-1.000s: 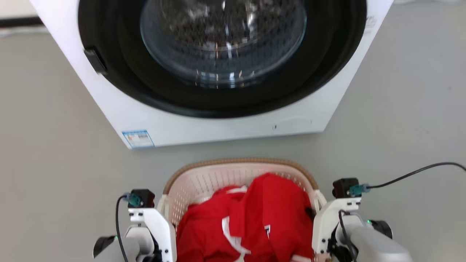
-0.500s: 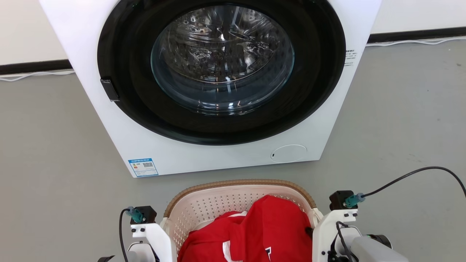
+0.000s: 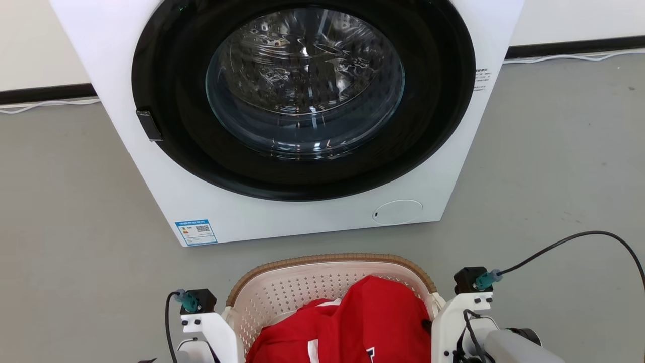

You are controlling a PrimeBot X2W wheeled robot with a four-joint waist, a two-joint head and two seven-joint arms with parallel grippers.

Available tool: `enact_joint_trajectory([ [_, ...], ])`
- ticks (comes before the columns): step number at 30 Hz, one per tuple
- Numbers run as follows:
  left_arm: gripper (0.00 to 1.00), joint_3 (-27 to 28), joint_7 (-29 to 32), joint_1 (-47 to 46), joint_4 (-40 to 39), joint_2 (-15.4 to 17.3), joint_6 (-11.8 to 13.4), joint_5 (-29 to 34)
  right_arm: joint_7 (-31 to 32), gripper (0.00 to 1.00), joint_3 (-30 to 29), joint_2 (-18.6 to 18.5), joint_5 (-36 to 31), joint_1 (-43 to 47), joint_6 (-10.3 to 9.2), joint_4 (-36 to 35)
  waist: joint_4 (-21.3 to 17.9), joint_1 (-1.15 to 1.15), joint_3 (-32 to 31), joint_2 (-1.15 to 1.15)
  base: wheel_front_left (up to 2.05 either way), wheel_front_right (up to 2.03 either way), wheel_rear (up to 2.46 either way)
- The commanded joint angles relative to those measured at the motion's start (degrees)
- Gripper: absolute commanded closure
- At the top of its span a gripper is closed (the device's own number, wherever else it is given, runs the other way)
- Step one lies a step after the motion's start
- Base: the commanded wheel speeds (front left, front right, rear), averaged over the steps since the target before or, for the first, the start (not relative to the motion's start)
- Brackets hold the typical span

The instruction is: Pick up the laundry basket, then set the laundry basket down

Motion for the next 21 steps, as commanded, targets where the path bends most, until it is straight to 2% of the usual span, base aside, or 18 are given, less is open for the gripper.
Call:
enact_joint_trajectory([
  [1, 1.0, 0.88, -0.63, -1.76, -1.23, -0.99, -0.76, -0.59, 0.13, 1.0, 1.44, 2.3, 0.67, -0.38, 1.45, -1.54, 0.02, 0.0, 0.09, 0.0, 0.0, 0.0, 0.0],
  [21, 1.0, 0.43, -1.39, -2.13, -1.11, -0.96, -0.76, -1.57, -0.52, 1.0, 4.61, 2.25, 3.47, -1.24, 1.45, -0.88, -0.26, 0.0, 0.95, 0.0, 0.0, 0.0, 0.0],
])
